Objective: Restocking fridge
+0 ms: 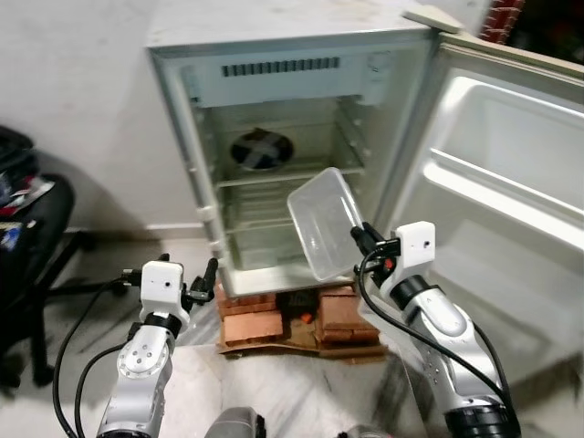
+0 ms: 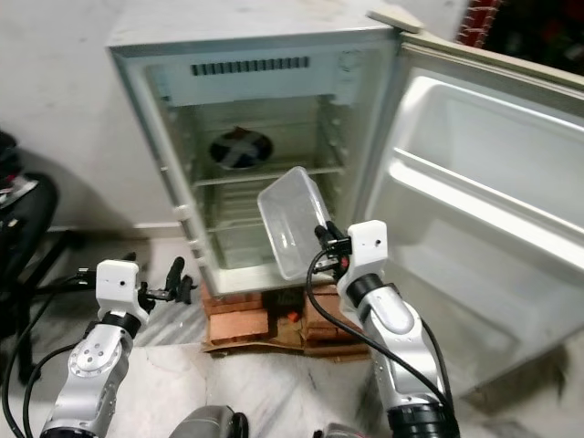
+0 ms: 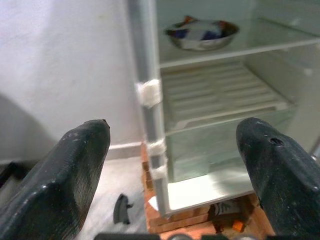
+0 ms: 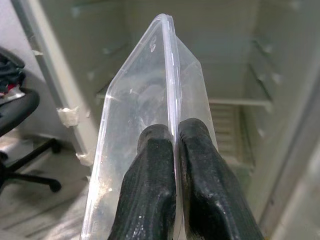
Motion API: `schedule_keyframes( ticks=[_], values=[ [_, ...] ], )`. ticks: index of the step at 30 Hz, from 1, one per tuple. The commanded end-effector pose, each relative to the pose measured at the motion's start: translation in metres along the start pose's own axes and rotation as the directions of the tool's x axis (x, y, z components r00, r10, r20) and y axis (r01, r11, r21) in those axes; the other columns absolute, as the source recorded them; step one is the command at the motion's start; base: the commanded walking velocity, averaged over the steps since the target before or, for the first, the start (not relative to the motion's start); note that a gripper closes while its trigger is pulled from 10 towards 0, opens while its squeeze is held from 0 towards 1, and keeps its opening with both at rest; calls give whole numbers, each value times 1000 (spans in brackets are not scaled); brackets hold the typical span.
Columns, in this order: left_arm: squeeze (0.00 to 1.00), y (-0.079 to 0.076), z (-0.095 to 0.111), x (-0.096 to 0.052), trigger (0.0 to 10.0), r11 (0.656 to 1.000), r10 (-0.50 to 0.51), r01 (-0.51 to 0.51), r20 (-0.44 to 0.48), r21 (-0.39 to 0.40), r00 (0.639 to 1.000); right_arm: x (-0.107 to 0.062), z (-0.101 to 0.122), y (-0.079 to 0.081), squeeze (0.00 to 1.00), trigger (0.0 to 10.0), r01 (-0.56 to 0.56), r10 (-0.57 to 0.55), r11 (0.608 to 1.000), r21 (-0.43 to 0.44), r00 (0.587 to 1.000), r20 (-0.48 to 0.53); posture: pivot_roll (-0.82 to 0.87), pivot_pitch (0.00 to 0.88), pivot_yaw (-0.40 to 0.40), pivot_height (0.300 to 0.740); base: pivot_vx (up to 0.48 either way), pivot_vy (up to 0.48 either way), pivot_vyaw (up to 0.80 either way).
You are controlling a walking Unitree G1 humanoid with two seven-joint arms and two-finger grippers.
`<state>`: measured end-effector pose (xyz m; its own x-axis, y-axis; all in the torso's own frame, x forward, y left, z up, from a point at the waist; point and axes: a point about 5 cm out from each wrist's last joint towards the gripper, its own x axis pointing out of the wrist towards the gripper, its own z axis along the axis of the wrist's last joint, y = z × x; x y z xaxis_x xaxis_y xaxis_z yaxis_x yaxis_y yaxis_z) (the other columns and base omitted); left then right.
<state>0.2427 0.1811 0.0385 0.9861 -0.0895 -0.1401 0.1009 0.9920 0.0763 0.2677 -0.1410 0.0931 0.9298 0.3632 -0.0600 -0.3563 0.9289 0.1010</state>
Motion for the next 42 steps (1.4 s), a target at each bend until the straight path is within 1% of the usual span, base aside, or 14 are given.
schedule_keyframes(
  ticks=[1,6,10,15,22,30,33,40,42],
  values=[
    [0,5,0,-2,10000,1000,16,-16,-2,9,1000,3,5,2,0,10000,-1,1,1000,-3,1000,24,16,31,7,740,0,0,681],
    [0,7,0,-3,10000,1000,9,-9,-1,7,1000,3,3,0,0,10000,9,-10,1000,4,1000,19,17,33,6,740,0,0,540],
    [0,11,5,-1,10000,1000,16,-16,23,2,1000,6,7,-1,0,10000,26,-26,1000,-8,999,26,24,36,7,740,0,0,0],
    [0,10,2,-3,10000,1000,5,-5,12,3,1000,7,6,-1,0,10000,37,-37,999,-10,999,27,25,37,7,740,0,57,0],
    [0,8,0,-5,10000,1000,0,0,6,1,1000,4,5,-4,0,10000,45,-45,999,-12,999,21,20,40,7,740,276,300,0],
    [0,7,0,-4,10000,1000,-7,7,5,3,1000,4,5,-5,0,10000,45,-45,999,-15,999,22,20,40,6,740,281,276,0],
    [0,6,0,-4,10000,1000,-10,10,2,5,1000,4,5,-5,0,10000,48,-47,999,-14,999,23,20,42,6,740,258,0,0],
    [0,6,-1,-4,10000,1000,-17,17,-1,7,1000,4,5,-5,0,10000,56,-56,998,-10,998,26,19,42,8,740,0,0,0],
    [0,5,0,-4,10000,1000,-23,23,3,5,1000,4,5,-6,0,10000,58,-58,998,-10,998,26,19,42,9,740,262,0,0]
  ],
)
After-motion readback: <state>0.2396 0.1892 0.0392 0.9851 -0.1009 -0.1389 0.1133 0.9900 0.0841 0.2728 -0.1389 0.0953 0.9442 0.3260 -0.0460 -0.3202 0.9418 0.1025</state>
